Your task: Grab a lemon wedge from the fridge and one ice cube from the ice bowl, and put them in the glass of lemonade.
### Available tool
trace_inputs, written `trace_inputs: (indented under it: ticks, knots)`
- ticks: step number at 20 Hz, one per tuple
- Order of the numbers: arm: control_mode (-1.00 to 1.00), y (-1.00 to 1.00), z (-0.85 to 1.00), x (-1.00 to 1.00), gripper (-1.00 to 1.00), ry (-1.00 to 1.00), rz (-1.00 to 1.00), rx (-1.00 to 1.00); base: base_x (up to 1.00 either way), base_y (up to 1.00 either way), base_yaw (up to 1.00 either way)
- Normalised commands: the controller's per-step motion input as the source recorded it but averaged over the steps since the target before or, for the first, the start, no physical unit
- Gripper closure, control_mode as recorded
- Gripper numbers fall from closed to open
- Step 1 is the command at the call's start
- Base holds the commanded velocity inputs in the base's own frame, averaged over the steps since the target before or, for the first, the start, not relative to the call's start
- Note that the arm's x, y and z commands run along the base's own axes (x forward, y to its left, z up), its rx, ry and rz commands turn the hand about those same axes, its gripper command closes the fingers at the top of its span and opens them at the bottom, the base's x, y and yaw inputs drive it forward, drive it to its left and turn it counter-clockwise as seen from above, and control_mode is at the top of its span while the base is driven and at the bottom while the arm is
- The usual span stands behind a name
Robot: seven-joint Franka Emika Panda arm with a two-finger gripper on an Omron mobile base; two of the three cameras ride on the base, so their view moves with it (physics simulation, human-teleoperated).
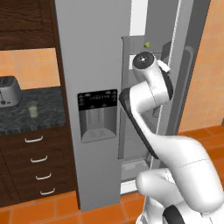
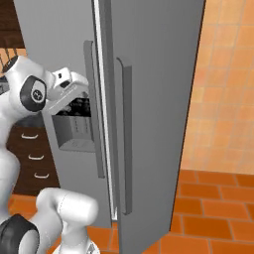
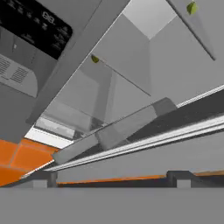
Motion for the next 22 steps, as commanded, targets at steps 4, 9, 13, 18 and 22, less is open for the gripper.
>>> trace_inputs:
  ticks: [4,9,13,18,22]
  knots:
    - [-1.0,0.11,-0.24,0.94,-1.0,0.14,-0.27,-0.55,0.0,0.0,0.0]
    - [-1.0,-0.1,-0.25,0.77,-1.0,0.12,-0.37,-0.49,0.0,0.0,0.0]
    - [-1.0,-0.31,-0.06,0.06,-1.0,0.02,-0.27,-0.2,0.0,0.0,0.0]
    - [-1.0,-0.3,-0.03,-0.17,-1.0,-0.02,-0.06,0.0,0.0,0.0,0.0]
    - [-1.0,-0.44,-0.05,0.0,-1.0,0.0,-0.05,0.0,0.0,0.0,0.0]
